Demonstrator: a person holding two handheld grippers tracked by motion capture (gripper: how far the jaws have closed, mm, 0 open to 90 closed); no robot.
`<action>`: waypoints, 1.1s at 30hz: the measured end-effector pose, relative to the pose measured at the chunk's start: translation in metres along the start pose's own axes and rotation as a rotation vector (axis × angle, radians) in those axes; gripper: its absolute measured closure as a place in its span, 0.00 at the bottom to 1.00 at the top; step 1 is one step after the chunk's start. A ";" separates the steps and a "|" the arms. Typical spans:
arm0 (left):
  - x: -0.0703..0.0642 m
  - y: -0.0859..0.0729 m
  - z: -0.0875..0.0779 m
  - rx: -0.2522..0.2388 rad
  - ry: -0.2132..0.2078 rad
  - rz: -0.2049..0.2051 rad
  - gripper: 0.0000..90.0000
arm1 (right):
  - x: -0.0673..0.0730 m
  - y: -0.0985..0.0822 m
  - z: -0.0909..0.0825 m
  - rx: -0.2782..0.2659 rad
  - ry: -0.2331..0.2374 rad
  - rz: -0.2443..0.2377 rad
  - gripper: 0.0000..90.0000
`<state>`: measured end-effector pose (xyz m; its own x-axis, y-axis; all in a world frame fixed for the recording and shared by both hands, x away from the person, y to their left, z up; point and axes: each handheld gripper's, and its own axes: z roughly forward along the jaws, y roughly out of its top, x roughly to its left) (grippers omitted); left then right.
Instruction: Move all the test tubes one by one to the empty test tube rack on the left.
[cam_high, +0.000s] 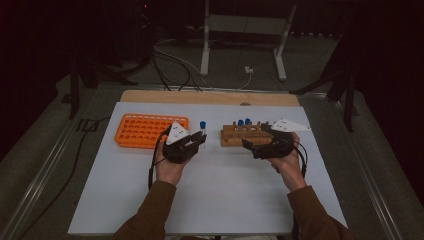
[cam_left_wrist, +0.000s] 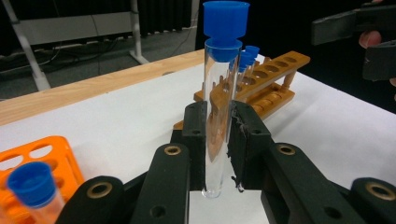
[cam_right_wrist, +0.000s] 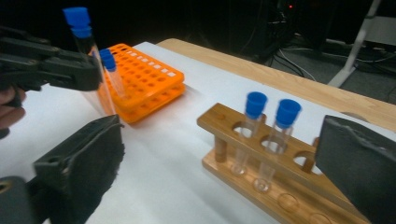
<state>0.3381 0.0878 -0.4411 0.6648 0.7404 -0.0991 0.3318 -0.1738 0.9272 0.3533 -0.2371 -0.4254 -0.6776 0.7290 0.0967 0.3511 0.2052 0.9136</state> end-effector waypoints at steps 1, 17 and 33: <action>0.001 0.000 -0.001 -0.001 0.003 -0.001 0.87 | -0.001 -0.001 -0.001 0.000 -0.007 0.003 0.00; 0.023 -0.001 -0.025 -0.040 0.045 -0.033 0.87 | -0.020 -0.018 -0.023 -0.001 -0.076 0.040 0.00; 0.049 -0.003 -0.052 -0.060 0.121 -0.053 0.87 | -0.022 -0.023 -0.037 -0.019 -0.093 0.033 0.00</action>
<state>0.3349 0.1586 -0.4297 0.5604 0.8213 -0.1072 0.3208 -0.0959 0.9423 0.3360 -0.2821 -0.4337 -0.6029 0.7927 0.0904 0.3593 0.1686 0.9179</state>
